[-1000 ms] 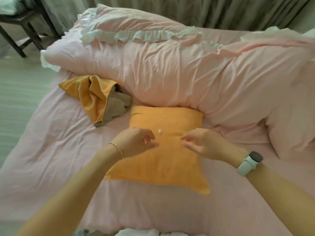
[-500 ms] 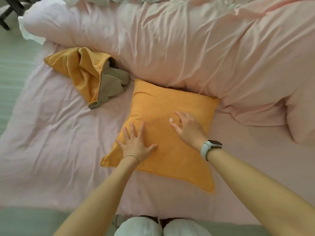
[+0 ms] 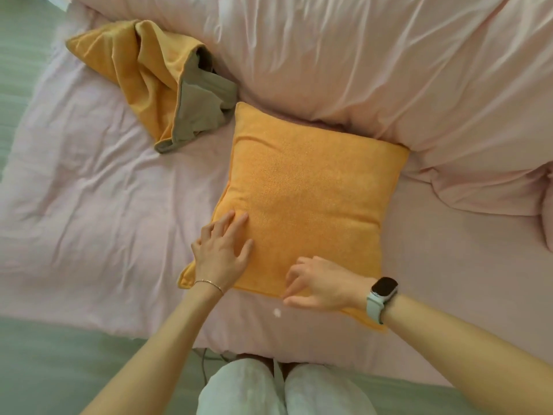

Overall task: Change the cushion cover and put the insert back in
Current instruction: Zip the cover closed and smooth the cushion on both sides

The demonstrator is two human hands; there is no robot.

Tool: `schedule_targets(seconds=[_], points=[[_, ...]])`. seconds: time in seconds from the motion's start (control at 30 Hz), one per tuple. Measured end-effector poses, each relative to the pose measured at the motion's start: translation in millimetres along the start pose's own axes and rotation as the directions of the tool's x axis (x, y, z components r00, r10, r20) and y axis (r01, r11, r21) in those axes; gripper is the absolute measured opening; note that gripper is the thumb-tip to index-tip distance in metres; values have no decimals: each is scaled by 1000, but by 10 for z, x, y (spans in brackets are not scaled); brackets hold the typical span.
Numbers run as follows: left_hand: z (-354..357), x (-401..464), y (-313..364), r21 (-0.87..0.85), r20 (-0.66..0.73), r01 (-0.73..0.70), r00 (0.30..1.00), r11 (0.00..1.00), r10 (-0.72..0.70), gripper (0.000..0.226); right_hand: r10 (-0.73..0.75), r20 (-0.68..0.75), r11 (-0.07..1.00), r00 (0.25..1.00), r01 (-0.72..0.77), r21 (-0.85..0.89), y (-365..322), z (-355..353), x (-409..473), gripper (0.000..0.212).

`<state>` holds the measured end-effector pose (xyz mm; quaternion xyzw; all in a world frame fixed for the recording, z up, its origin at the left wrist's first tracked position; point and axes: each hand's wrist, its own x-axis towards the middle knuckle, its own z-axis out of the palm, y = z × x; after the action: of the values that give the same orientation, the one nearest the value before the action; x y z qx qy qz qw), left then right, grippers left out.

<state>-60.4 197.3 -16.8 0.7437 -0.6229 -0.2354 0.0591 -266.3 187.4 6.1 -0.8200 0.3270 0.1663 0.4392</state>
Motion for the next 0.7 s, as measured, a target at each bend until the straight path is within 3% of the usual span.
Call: schedule_targets(seconds=[0.03, 0.1, 0.13, 0.2, 0.23, 0.27, 0.3, 0.37, 0.43, 0.5, 0.7], points=[[-18, 60, 40, -32, -36, 7, 999, 999, -8, 68, 8, -57, 999, 998, -5, 51, 15, -33, 0, 42], [-35, 216, 151, -78, -133, 16, 991, 997, -26, 60, 57, -316, 987, 947, -6, 158, 113, -179, 96, 42], [-47, 305, 223, -88, -171, 17, 985, 996, -32, 58, 86, -464, 989, 881, -18, 149, 182, -285, 174, 32], [-49, 497, 384, -104, -152, 29, 987, 994, -44, 56, 135, -729, 990, 671, -114, 79, 324, -504, 347, 17], [-22, 598, 459, -98, -106, 41, 993, 994, -51, 55, 149, -801, 982, 580, -182, 50, 374, -616, 440, 22], [32, 686, 524, -71, -70, 57, 996, 996, -62, 56, 160, -826, 972, 541, -230, 38, 429, -719, 546, 32], [112, 761, 574, -30, -37, 82, 996, 996, -83, 57, 142, -823, 968, 551, -252, -2, 475, -832, 659, 40], [301, 816, 575, 64, -17, 143, 990, 988, -142, 60, 9, -743, 944, 669, -251, -214, 571, -1004, 921, 47], [511, 799, 455, 99, -136, 194, 974, 976, -180, 64, -181, -590, 852, 787, -175, -494, 697, -1118, 1211, 51], [719, 745, 288, 93, -230, 210, 956, 973, -184, 65, -228, -463, 792, 856, -113, -600, 867, -1129, 1459, 58], [1174, 944, 143, 104, -264, 227, 945, 968, -193, 67, -227, -527, 798, 819, -154, -583, 1351, -737, 1915, 65]])
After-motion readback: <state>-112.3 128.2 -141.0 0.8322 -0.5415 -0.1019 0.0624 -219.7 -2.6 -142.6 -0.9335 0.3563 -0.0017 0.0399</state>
